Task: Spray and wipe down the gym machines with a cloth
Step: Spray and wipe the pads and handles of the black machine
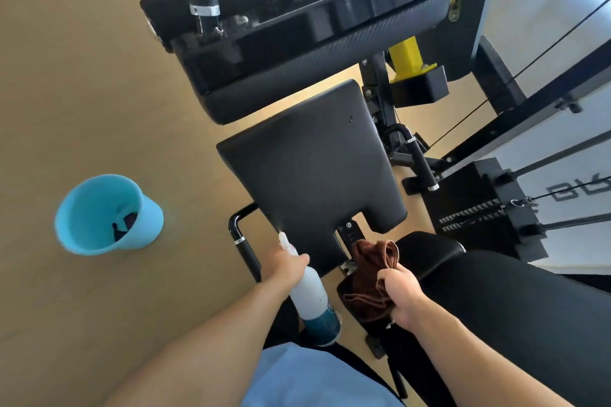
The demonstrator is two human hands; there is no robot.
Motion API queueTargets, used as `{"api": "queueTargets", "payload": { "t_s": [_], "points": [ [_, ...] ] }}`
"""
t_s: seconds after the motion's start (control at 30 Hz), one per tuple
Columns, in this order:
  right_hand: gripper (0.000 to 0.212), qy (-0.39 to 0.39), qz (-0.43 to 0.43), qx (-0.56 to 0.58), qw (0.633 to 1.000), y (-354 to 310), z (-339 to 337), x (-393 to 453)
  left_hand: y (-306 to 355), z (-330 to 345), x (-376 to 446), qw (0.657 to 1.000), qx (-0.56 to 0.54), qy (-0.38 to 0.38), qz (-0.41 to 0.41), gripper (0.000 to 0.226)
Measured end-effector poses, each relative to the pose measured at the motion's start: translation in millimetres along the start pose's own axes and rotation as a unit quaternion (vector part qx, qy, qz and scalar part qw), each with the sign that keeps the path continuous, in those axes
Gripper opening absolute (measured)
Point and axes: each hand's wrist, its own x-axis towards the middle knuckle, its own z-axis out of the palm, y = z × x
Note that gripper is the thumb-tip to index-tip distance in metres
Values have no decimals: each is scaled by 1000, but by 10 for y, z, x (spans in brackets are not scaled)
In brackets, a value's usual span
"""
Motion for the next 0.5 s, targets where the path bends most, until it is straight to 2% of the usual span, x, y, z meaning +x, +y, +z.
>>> {"api": "queueTargets", "payload": {
  "t_s": [0.33,0.5],
  "points": [
    [42,-11,-9,9,1000,120,-39,31,-433,385,-258,995,46,-83,39,59],
    [34,-24,6,28,999,38,177,138,-546,360,-149,999,-27,-20,27,60]
  ]
}}
